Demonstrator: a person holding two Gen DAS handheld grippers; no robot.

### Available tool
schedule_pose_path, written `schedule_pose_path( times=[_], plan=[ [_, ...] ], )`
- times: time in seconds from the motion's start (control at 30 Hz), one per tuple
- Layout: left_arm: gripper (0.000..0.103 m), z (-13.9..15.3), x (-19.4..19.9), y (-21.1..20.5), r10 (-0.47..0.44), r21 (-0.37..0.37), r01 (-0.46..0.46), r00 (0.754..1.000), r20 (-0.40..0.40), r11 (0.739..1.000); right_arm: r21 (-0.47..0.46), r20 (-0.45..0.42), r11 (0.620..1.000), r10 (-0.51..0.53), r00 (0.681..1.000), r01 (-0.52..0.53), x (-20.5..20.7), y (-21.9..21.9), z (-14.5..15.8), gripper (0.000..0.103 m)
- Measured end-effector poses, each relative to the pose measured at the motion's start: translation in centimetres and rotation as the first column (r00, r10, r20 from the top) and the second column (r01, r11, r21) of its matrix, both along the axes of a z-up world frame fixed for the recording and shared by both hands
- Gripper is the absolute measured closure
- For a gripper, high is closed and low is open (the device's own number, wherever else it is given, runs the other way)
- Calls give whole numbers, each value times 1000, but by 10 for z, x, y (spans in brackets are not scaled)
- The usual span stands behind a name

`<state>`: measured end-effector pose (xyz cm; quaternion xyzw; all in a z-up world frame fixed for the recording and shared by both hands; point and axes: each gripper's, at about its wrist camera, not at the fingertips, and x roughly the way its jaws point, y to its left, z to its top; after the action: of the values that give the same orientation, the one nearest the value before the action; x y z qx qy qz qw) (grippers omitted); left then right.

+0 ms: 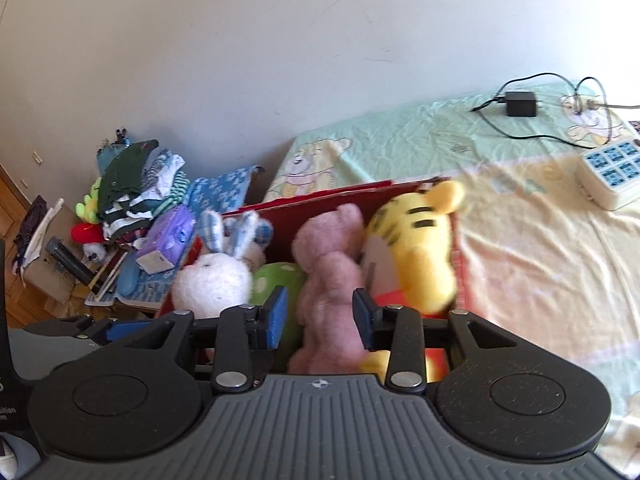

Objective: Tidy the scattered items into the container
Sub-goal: 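Open the right gripper to release the bunny in the box, then withdraw the right gripper up and away from the red box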

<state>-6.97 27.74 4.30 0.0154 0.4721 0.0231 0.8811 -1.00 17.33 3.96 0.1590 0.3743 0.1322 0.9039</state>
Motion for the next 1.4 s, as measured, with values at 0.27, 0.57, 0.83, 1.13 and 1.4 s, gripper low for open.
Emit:
schedule_pose_path(
  times=[0.27, 0.57, 0.83, 1.13, 1.4],
  plan=[
    [2, 0, 5, -54, -47, -13, 47, 999, -13, 999, -32, 2, 998, -56, 998, 56, -13, -45, 3, 59],
    [2, -2, 0, -116, -124, -5, 124, 992, -14, 992, -85, -28, 981, -179, 984, 176, -33, -101, -2, 54],
    [2, -12, -9, -165, -202, -7, 202, 979, -39, 979, -199, -69, 938, -301, 951, 283, -50, -136, -17, 54],
    [2, -32, -10, -188, -219, 7, 221, 971, -96, 975, -273, -84, 908, -351, 932, 318, -59, -154, -24, 50],
    [2, -48, -14, -185, -194, 13, 198, 971, -138, 980, -283, -115, 911, -344, 932, 301, -59, -152, -35, 44]
  ],
)
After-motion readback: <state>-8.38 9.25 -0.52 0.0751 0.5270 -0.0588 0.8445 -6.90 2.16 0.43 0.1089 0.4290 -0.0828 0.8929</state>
